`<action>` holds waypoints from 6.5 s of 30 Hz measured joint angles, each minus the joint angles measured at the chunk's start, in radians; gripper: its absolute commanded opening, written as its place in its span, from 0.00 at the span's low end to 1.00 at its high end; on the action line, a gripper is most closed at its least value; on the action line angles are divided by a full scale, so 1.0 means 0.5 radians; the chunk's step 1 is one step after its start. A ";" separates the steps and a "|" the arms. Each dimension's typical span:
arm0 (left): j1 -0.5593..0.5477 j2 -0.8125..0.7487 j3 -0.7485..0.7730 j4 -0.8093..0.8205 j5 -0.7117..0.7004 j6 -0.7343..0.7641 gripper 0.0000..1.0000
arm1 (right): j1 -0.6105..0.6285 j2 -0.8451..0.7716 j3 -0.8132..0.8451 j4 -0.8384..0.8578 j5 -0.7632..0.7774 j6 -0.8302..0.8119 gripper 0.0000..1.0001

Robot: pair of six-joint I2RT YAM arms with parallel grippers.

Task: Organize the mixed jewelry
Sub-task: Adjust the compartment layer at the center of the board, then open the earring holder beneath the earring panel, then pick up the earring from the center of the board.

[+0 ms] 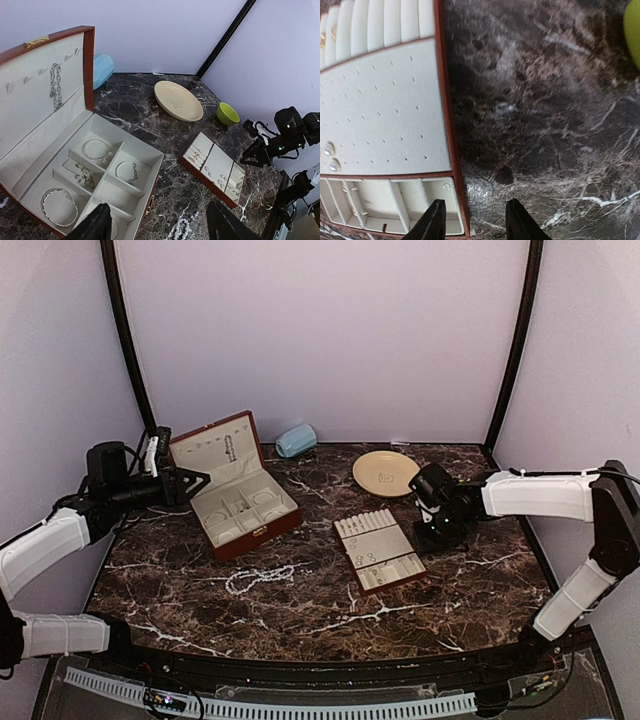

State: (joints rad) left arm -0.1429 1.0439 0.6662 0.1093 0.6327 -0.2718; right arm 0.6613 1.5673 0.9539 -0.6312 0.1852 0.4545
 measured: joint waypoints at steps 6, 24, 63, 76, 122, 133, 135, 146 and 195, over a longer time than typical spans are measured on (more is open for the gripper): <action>0.001 -0.141 -0.003 -0.002 -0.117 0.002 0.69 | 0.082 -0.012 0.317 -0.110 0.111 0.015 0.41; 0.001 -0.224 -0.023 -0.060 -0.275 0.007 0.69 | 0.638 0.718 1.057 -0.152 0.202 0.035 0.38; 0.001 -0.251 -0.023 -0.065 -0.287 0.007 0.69 | 0.727 1.010 1.175 -0.212 0.378 -0.008 0.00; 0.001 -0.256 -0.024 -0.065 -0.286 0.007 0.70 | 0.732 0.990 1.175 -0.211 0.326 -0.017 0.00; -1.218 0.989 -0.121 0.630 -0.376 0.472 0.54 | 0.577 0.365 0.874 -0.026 -0.053 -0.032 0.00; -1.331 1.256 -0.037 0.817 -0.427 0.911 0.46 | 0.549 0.307 0.826 0.021 -0.078 -0.031 0.00; -1.332 1.331 -0.008 0.819 -0.443 0.973 0.45 | 0.547 0.307 0.826 0.023 -0.081 -0.031 0.00; -1.315 1.484 0.078 0.841 -0.549 1.004 0.37 | 0.547 0.307 0.825 0.050 -0.125 -0.022 0.00; -1.245 1.682 0.238 0.783 -0.349 0.841 0.14 | 0.547 0.301 0.791 0.095 -0.161 -0.016 0.00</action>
State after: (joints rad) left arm -0.7654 1.8851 0.7853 0.5007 0.4580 0.1486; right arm 0.9348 1.7176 1.3495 -0.5838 0.1047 0.4465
